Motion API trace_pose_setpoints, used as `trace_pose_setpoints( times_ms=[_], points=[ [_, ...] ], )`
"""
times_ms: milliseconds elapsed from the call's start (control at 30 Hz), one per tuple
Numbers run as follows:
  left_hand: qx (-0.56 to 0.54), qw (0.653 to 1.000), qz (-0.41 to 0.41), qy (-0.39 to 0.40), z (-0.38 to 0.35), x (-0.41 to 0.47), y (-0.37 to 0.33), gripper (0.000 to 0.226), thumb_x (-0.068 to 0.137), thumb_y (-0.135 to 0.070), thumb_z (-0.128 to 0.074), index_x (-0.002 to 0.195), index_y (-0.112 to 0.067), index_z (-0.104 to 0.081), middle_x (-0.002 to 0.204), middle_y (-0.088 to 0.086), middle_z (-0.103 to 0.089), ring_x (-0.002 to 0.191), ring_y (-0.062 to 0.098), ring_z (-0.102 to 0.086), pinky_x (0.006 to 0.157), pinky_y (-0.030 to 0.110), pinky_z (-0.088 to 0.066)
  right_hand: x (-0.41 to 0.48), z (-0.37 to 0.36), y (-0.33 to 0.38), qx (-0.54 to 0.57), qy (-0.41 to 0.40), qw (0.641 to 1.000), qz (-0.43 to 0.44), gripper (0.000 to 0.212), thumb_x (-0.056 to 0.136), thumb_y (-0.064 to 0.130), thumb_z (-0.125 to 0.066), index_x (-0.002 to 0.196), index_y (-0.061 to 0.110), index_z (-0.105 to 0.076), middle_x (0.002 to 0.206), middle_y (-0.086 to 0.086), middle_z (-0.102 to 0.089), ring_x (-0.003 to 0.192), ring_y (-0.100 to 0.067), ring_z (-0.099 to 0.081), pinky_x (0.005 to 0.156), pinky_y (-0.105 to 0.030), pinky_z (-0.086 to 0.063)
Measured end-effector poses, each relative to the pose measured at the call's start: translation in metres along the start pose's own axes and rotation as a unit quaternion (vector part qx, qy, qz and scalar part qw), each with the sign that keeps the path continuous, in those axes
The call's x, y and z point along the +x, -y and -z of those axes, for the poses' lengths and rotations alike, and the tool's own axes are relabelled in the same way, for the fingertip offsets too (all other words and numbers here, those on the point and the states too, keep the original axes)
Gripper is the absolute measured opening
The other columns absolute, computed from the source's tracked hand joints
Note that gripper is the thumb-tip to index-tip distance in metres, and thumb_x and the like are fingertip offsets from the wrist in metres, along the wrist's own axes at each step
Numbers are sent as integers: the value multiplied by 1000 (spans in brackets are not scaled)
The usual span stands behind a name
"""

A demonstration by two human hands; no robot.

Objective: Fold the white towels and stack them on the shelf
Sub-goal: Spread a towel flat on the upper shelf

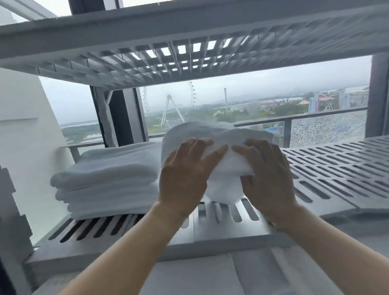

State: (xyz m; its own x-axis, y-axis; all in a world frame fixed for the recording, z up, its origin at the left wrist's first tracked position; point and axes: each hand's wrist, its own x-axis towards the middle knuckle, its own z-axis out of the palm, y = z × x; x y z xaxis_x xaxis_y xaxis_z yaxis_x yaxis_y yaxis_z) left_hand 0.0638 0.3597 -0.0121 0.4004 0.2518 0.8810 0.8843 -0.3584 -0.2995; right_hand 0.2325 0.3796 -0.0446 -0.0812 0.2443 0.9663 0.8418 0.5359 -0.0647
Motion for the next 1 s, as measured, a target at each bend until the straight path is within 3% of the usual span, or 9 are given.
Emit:
trace_pose_setpoints(
  times_ms=[267,467,1000],
  points=[
    [-35,999,10,-4,-31,43,-109,65,60,12,-69,112,-26,-67,107,4,-67,102,28,-62,74,38,-53,-20,67,-93,-3,1,999,-37,58,59,-1,-58,113,18,-52,112,-10,-57,98,-27,-48,78,-40,-47],
    [-33,999,22,4,-51,71,-171,67,59,14,-65,112,-26,-67,110,3,-66,105,28,-60,76,37,-52,-26,101,-148,7,1,999,-48,56,56,-9,-61,109,8,-62,109,-13,-59,91,-35,-56,75,-42,-49],
    [-56,998,-6,-28,-133,142,-227,60,61,7,-76,109,-28,-68,105,0,-67,99,25,-63,71,34,-54,-6,102,-260,-22,-30,997,-67,50,61,-8,-57,108,8,-61,109,-12,-59,91,-33,-54,74,-40,-47]
  ],
)
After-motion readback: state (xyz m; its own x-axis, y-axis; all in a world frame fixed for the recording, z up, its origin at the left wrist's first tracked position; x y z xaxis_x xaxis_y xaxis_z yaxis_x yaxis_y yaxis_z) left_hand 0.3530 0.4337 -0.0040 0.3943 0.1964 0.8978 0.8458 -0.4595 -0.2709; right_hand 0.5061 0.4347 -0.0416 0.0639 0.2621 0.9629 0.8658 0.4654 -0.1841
